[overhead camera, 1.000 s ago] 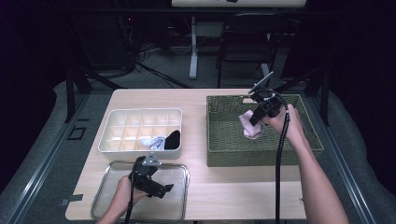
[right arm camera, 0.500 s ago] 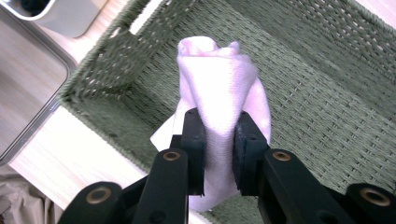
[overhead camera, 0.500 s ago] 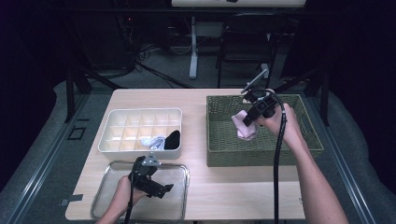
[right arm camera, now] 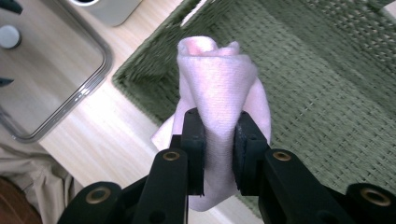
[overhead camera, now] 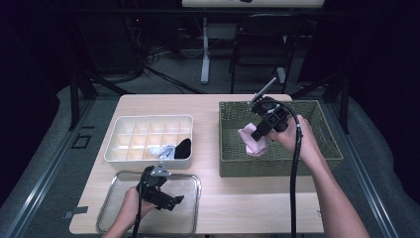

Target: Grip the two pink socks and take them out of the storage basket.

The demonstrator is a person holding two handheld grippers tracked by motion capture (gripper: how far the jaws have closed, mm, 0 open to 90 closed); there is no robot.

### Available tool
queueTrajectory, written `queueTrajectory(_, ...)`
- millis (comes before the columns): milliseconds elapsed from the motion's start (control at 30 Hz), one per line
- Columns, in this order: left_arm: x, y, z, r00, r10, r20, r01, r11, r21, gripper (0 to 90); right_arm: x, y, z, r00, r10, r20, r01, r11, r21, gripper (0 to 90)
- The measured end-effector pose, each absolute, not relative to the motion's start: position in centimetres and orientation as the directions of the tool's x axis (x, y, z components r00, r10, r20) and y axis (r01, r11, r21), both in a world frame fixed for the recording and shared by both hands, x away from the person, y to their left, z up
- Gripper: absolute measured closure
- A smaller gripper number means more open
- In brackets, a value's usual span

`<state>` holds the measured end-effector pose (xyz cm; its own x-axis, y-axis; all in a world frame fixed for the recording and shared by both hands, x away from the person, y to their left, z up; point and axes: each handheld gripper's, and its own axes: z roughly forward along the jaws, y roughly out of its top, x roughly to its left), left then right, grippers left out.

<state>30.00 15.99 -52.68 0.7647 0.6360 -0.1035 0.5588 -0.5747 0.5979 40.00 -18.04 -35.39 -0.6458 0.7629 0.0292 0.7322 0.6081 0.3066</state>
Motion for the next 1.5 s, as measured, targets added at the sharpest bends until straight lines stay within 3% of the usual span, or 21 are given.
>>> queueTrajectory(867,29.9,15.9,-52.8,0.768,0.633,-0.103,0.557,-0.580,0.594,0.2,34.0,-15.1,-37.6,-0.758,0.650,0.045,0.634,0.720,0.284,76.5)
queueTrajectory(1500,29.9,15.9,-52.8,0.770,0.630,-0.102,0.554,-0.582,0.595,0.2,32.9,-14.3,-46.1,-0.748,0.650,0.135,0.663,0.722,0.195,77.3)
